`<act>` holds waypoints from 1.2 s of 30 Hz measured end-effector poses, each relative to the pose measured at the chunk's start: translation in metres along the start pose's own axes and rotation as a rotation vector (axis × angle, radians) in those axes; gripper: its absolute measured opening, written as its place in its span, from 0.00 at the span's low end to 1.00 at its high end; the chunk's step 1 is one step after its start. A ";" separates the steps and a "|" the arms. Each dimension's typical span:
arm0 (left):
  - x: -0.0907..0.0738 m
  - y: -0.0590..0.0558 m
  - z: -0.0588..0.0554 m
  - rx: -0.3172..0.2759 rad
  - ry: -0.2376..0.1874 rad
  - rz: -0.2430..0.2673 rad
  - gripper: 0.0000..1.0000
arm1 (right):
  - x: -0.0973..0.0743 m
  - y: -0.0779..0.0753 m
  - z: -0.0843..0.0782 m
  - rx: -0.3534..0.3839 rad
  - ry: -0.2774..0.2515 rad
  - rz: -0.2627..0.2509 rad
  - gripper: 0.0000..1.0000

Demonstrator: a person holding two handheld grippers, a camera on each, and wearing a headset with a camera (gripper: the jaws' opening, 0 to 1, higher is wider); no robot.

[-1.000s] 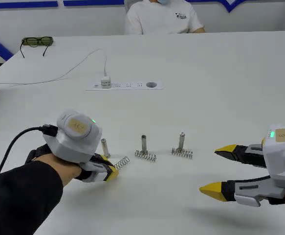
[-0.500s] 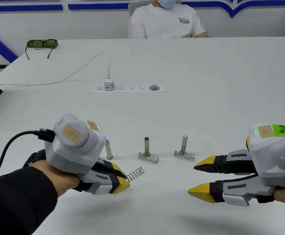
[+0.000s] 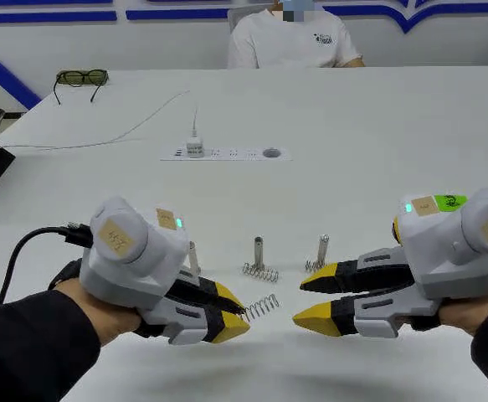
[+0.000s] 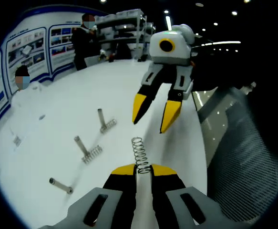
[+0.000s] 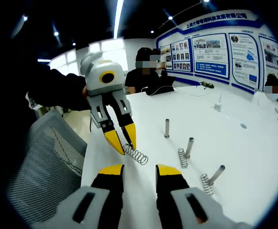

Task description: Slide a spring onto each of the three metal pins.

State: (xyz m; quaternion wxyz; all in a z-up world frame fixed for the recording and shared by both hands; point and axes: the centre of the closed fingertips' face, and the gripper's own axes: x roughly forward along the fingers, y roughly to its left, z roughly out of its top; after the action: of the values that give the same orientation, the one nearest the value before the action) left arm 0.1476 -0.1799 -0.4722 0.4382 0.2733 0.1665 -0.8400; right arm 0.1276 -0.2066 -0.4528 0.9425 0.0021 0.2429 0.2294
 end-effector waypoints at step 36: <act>-0.005 -0.015 0.025 0.085 -0.117 -0.036 0.10 | 0.003 0.032 0.046 0.048 -0.129 0.103 0.12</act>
State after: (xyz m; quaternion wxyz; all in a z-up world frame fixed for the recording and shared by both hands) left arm 0.1295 -0.1814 -0.4490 0.4198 0.2391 0.1098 -0.8686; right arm 0.1375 -0.1722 -0.4099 0.9429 0.0518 0.1865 0.2709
